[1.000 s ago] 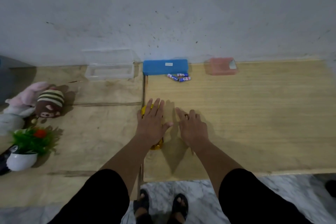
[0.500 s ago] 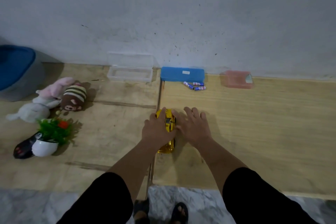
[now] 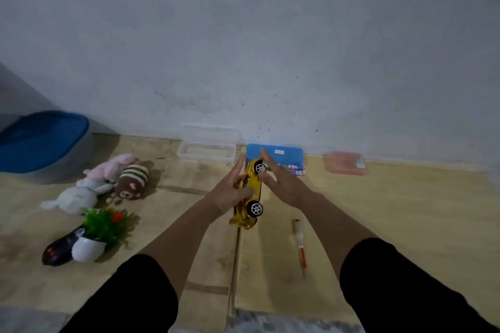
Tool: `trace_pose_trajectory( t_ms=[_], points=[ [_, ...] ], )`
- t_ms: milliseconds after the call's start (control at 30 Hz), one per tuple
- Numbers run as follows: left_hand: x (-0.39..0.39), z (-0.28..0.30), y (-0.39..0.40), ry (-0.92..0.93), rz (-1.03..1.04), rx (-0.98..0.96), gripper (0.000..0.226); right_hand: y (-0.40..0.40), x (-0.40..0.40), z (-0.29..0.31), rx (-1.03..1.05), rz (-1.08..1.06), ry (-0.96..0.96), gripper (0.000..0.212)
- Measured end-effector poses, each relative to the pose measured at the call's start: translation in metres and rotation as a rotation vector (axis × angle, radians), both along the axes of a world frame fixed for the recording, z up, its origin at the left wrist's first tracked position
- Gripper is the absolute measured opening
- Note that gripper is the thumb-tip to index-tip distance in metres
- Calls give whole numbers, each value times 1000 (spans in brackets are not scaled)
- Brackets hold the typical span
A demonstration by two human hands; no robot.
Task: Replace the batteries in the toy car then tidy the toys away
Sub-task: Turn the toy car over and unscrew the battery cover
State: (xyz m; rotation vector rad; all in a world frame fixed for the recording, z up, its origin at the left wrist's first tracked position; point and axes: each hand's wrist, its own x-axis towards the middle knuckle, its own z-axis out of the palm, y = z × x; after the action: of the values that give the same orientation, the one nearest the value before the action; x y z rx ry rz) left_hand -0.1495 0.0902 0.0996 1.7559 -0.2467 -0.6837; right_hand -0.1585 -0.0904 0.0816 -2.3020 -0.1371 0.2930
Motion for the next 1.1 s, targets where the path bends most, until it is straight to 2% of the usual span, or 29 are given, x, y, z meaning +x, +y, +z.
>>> trace_pose_trajectory(
  t_ms=[100,233,400,500,667,833,933,1100],
  points=[
    [1,12,-5,-39,20,12,111,15,5,30,131,-40,24,62],
    [7,24,2,18,56,-61,100,29,10,47,174,-99,21,57],
    [19,32,23,18,-24,-77,85,37,13,61,206,-151,-12,57],
    [23,33,38,-73,-54,-70,81,45,14,67,200,-203,-9,53],
    [25,24,48,-403,-97,42,56,59,18,67,159,-347,-23,42],
    [23,8,49,-469,-63,89,40,63,13,62,99,-451,-8,40],
    [16,8,44,-363,-115,94,48,62,8,56,38,-508,12,41],
    [8,-3,40,-181,-265,44,85,54,-4,44,-10,-561,22,43]
  ],
)
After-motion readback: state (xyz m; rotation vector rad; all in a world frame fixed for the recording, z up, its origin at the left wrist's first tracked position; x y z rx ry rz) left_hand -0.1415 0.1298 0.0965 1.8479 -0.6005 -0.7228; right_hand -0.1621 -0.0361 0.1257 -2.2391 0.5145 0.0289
